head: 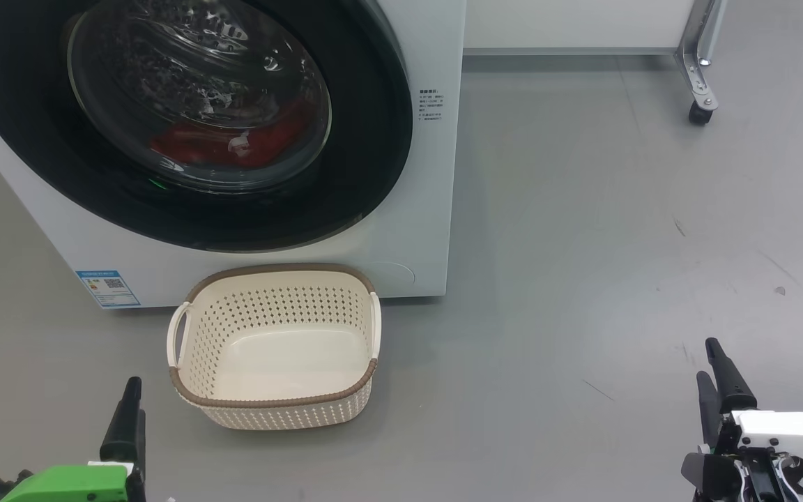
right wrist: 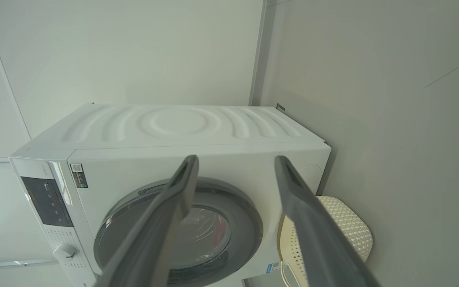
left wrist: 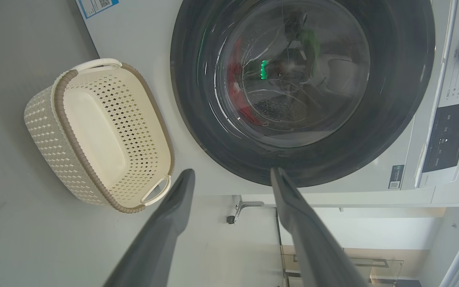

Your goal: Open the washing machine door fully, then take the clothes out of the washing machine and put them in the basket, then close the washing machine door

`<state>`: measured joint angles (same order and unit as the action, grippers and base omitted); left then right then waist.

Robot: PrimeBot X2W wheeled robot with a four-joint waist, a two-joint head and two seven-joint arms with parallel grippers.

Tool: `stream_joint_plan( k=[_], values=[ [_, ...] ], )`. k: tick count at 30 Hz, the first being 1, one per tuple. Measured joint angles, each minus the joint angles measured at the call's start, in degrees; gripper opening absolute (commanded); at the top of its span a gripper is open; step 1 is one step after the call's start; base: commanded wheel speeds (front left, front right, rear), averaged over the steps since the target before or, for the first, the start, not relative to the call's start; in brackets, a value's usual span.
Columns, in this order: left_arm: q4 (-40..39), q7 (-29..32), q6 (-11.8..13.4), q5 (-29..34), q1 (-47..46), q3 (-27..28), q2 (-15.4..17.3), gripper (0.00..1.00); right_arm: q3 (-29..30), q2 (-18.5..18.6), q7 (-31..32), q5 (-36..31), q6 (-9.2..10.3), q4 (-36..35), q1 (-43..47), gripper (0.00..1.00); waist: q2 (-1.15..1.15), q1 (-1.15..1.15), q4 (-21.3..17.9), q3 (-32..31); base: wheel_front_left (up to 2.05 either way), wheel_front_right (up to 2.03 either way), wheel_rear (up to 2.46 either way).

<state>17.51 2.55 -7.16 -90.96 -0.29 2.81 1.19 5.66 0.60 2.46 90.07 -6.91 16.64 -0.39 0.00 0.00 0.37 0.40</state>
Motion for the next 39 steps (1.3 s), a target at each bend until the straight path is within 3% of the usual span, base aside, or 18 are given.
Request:
stream_joint_plan(
  k=[17,32,39],
  values=[
    [-2.4,-3.5,0.0,1.2,-0.2,-1.1,0.0,1.0,-0.9,0.3,-3.4,-3.6,-0.01,-3.6,-0.3,1.0,0.0,0.0,0.7,-0.1,0.0,0.0,0.0],
    [-5.0,-6.5,0.0,8.3,-0.9,-1.8,1.6,1.0,-0.9,0.5,-6.1,-9.3,-0.01,-6.7,-0.9,1.0,0.0,0.0,1.7,-0.2,0.0,0.0,0.0],
    [-5.3,-8.0,0.0,14.5,-0.9,-0.7,2.0,1.0,-0.4,0.5,-7.5,-13.2,-0.02,-9.1,-1.9,1.0,0.0,0.0,2.2,-0.4,0.0,0.0,0.0]
  ],
)
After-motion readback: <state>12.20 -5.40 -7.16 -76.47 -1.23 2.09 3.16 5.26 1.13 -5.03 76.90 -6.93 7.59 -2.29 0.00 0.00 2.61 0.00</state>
